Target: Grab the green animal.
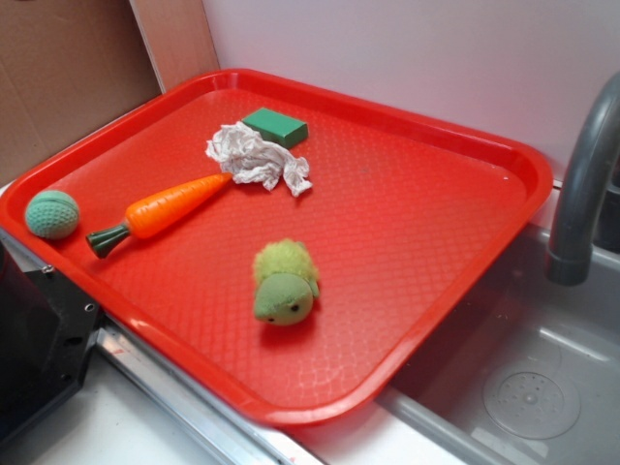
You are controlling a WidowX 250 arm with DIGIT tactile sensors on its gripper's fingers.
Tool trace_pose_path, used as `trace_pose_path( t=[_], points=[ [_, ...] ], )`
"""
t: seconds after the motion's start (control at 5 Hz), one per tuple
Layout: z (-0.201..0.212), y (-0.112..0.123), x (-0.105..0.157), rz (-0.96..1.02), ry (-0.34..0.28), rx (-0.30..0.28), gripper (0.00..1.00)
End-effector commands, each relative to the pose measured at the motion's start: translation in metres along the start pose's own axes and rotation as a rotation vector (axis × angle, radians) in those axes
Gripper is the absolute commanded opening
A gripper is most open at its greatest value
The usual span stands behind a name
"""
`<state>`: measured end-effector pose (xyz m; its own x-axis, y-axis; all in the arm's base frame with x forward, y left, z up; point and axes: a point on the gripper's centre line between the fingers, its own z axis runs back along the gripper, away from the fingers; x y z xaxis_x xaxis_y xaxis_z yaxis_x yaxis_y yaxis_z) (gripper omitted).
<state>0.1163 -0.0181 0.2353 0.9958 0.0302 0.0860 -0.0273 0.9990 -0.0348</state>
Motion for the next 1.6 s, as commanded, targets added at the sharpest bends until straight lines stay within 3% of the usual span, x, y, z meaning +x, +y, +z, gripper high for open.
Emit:
trace_pose_path(
  t=[0.0, 0.2, 0.4, 0.6, 0.8, 1.2, 1.4],
  points=[
    [0.000, 0.000, 0.000, 0.000, 0.000, 0.000, 1.00],
    [-0.005, -0.008, 0.000, 0.133, 0.003, -0.026, 1.00],
    [-0.023, -0.023, 0.011, 0.387, 0.010, -0.057, 1.00],
    [-0.046, -0.033, 0.025, 0.607, -0.049, -0.070, 1.00],
    [-0.070, -0.054, 0.035, 0.652, -0.072, -0.110, 1.00],
    [-0.128, -0.090, 0.051, 0.607, 0.003, -0.084, 1.00],
    [-0.159, -0.099, 0.054, 0.606, 0.033, -0.037, 1.00]
  ],
)
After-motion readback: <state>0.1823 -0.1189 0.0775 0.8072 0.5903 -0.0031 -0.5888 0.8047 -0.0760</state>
